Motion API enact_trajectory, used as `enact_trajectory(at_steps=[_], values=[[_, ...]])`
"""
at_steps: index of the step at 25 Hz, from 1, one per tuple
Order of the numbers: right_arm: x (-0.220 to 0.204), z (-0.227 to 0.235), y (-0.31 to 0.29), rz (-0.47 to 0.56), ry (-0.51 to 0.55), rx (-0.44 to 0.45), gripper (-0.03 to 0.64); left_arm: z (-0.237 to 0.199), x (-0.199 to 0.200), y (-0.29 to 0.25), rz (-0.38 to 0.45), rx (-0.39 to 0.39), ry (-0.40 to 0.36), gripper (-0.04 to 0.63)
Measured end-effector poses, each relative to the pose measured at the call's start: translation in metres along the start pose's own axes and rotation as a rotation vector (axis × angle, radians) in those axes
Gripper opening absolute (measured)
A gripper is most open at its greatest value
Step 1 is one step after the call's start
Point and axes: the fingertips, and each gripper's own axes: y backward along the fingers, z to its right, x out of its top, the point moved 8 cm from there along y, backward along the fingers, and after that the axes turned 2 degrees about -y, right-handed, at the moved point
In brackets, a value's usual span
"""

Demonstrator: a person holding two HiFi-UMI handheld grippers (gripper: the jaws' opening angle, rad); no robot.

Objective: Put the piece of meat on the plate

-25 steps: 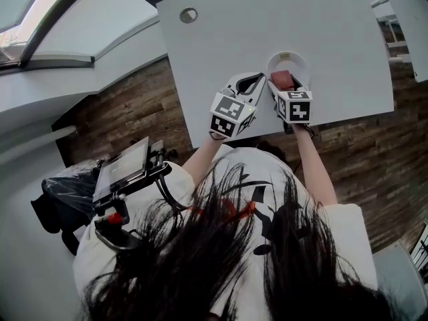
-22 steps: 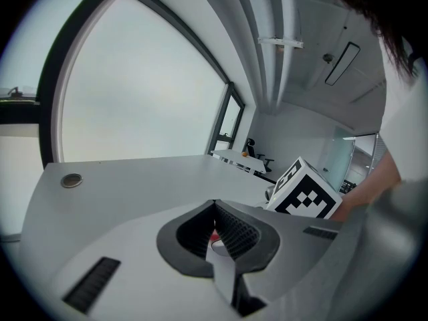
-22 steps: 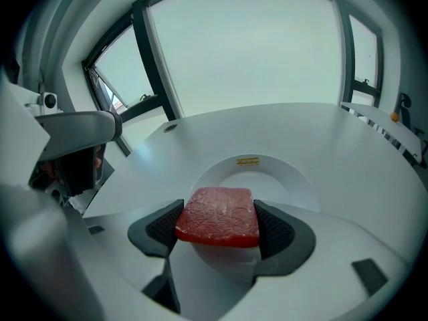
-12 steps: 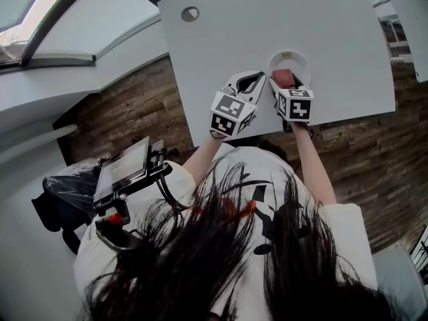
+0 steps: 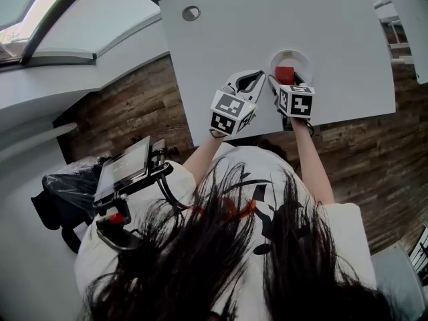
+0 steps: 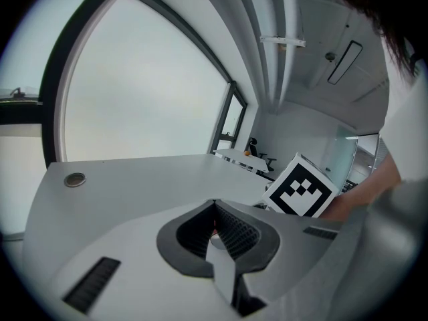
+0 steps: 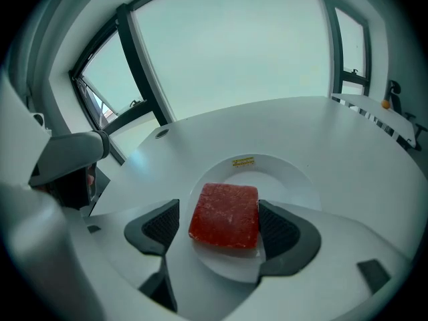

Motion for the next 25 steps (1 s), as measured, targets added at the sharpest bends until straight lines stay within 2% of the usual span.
enact_trajectory(at_steps=[9,14,19,20,21,23,25], values=[[0.005,0.004,0.003,0.042,-0.055,0.015,0.353,-0.001,-0.001,0.0,-0.003,-0.002,-0.004,0.005],[0.018,0.005,0.02,0.137,-0.089,0.014,0.353,-0.001,-0.001,0.001,0.0,-0.005,-0.008,0.005],[0.024,0.001,0.044,0.222,-0.122,0.063,0.35,0.003,0.001,0.0,0.005,-0.028,-0.019,0.005],[0.024,0.0,0.049,0.24,-0.134,0.068,0.34,0.004,0.002,0.0,0.006,-0.033,-0.022,0.005],[0.024,-0.001,0.054,0.258,-0.149,0.07,0.275,0.005,0.003,0.0,0.007,-0.037,-0.025,0.005],[0.022,-0.004,0.063,0.286,-0.183,0.079,0.259,0.007,0.003,0.0,0.008,-0.047,-0.03,0.005],[0.018,-0.005,0.071,0.312,-0.214,0.088,0.179,0.009,0.002,0.0,0.006,-0.057,-0.035,0.005]])
